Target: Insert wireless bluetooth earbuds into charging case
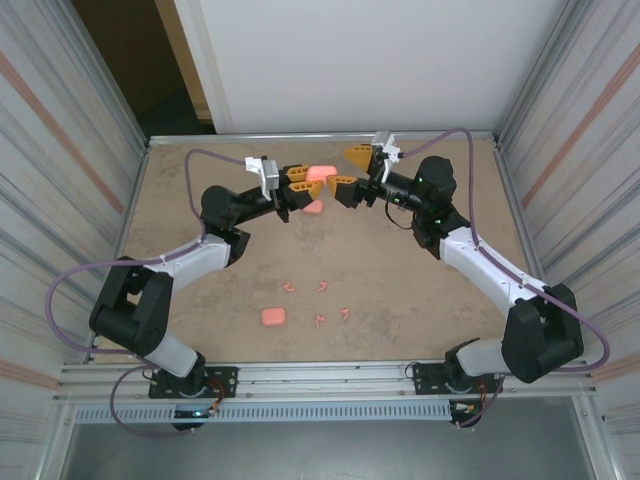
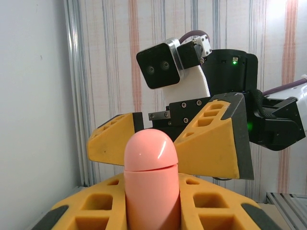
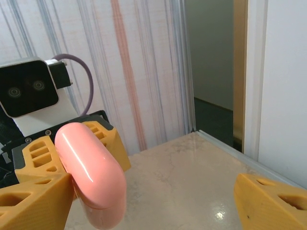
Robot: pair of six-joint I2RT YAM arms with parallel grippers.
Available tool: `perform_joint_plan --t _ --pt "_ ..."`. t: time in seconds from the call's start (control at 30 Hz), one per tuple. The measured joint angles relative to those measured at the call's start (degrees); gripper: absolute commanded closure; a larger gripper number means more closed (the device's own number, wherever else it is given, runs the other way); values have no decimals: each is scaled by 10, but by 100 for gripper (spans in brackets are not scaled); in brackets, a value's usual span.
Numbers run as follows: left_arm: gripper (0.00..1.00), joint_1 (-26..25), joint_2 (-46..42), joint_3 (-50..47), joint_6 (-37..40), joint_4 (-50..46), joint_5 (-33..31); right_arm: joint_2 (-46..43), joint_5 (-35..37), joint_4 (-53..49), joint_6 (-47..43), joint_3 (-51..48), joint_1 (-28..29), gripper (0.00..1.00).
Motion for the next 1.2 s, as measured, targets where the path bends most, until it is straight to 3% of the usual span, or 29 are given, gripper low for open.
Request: perform_joint_plan --t 0.8,1.0,1.2 --pt "100 -1 0 0 1 2 19 6 15 -12 0 31 -9 15" --pt "100 0 -1 -12 6 0 -5 -26 16 -34 0 21 -9 15" --pt "100 4 -9 -48 9 5 -42 -87 43 -120 -1 18 -9 15"
